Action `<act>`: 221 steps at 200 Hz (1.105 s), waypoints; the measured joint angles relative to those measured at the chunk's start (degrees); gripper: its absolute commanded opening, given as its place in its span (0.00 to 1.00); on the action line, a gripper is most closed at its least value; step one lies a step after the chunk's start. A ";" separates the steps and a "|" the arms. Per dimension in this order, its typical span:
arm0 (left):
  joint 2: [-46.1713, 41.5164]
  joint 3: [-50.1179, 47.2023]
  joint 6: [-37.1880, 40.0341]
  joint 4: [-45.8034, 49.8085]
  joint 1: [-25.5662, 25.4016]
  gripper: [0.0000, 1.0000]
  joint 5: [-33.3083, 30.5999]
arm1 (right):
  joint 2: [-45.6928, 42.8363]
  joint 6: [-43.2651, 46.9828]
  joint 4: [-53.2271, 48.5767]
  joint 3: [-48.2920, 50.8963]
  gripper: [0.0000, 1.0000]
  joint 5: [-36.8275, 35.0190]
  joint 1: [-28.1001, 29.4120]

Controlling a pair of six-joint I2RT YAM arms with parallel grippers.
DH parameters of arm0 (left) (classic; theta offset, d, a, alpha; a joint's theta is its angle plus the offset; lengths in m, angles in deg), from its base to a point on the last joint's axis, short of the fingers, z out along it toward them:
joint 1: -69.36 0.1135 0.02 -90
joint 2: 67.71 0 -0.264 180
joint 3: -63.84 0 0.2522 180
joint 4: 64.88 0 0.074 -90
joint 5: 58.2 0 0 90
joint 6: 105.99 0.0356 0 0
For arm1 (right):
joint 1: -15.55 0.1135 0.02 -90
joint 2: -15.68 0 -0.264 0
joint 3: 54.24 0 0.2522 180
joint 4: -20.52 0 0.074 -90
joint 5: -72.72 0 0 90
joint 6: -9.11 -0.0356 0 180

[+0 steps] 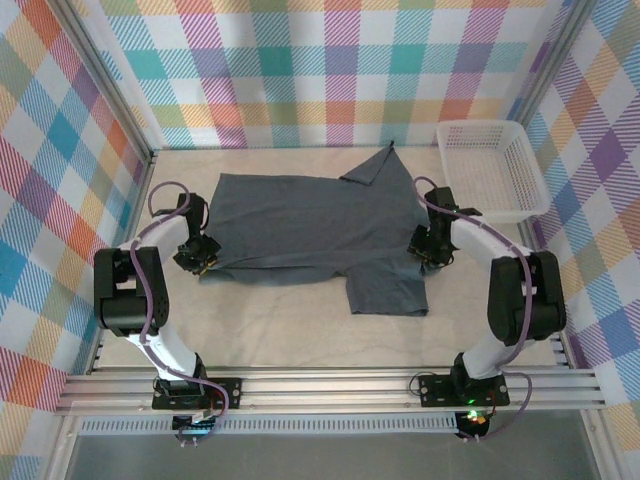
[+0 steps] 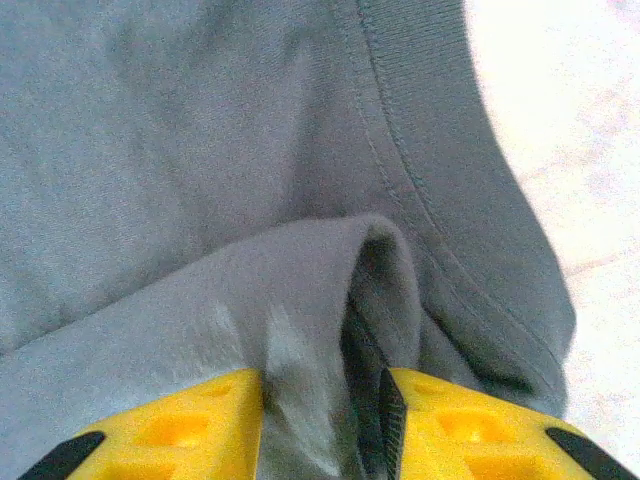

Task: Fold the inside-out t-shirt
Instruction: Fold the T-shirt at the center of the table, then smooth out the T-shirt at the center of the table.

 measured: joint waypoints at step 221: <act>-32.09 -13.55 6.67 -14.56 -7.65 0.70 26.56 | 3.02 -5.07 3.91 -15.82 0.00 17.07 7.15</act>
